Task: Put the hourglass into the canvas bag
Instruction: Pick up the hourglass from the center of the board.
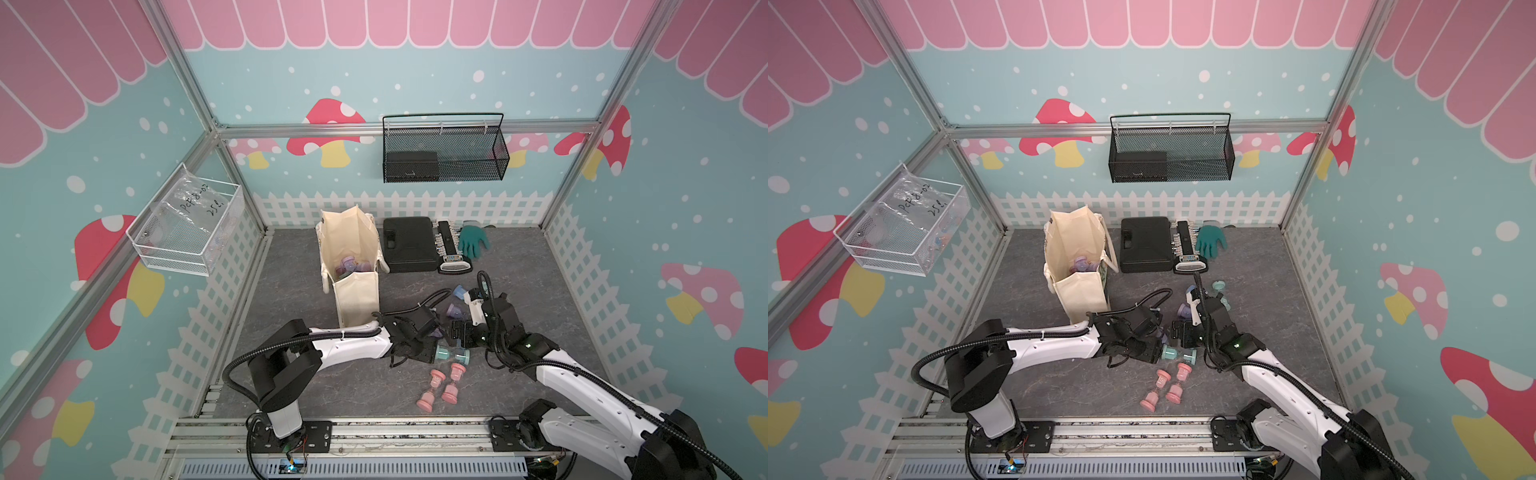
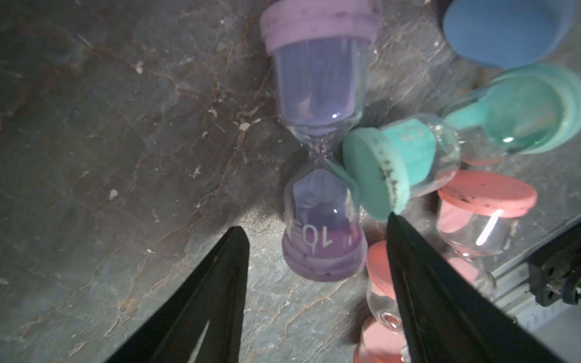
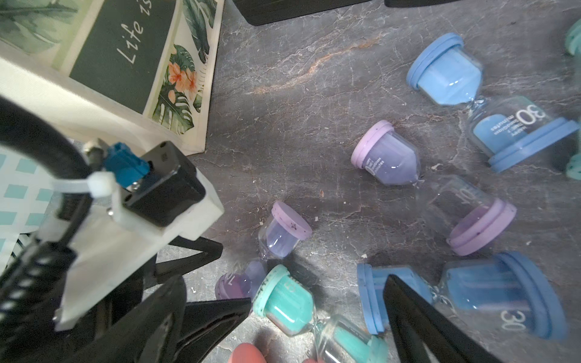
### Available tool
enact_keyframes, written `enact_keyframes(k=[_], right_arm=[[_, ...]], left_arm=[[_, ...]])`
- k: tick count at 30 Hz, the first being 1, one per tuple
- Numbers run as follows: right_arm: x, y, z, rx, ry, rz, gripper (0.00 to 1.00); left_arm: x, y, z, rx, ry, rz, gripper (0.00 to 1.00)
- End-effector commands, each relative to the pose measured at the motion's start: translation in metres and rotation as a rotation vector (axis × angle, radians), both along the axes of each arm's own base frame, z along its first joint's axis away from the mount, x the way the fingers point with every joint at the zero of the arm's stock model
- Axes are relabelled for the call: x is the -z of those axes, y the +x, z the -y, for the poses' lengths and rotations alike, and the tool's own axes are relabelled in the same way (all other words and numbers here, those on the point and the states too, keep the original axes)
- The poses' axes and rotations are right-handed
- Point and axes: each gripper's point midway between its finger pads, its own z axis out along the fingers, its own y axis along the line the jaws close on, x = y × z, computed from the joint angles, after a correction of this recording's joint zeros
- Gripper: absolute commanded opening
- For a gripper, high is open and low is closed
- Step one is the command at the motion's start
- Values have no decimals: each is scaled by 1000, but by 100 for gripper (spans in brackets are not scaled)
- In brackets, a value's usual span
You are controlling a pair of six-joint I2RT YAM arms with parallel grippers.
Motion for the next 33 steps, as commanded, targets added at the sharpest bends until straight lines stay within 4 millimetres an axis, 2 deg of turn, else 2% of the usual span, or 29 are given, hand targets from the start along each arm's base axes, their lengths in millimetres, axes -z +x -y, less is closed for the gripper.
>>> enact_keyframes(k=[1, 11, 19, 26, 33], right_arm=[[8, -1, 3, 17, -6, -20, 100], [12, 0, 0, 7, -1, -26, 100], [14, 1, -2, 1, -3, -29, 100], [12, 2, 0, 4, -8, -18, 100], [8, 5, 1, 10, -7, 5, 100]], left_arm=[[9, 4, 0, -31, 32, 7, 68], [25, 9, -19, -63, 171, 40, 63], [33, 9, -18, -61, 194, 36, 58], [35, 9, -17, -55, 195, 38, 51], [24, 11, -15, -66, 167, 57, 46]])
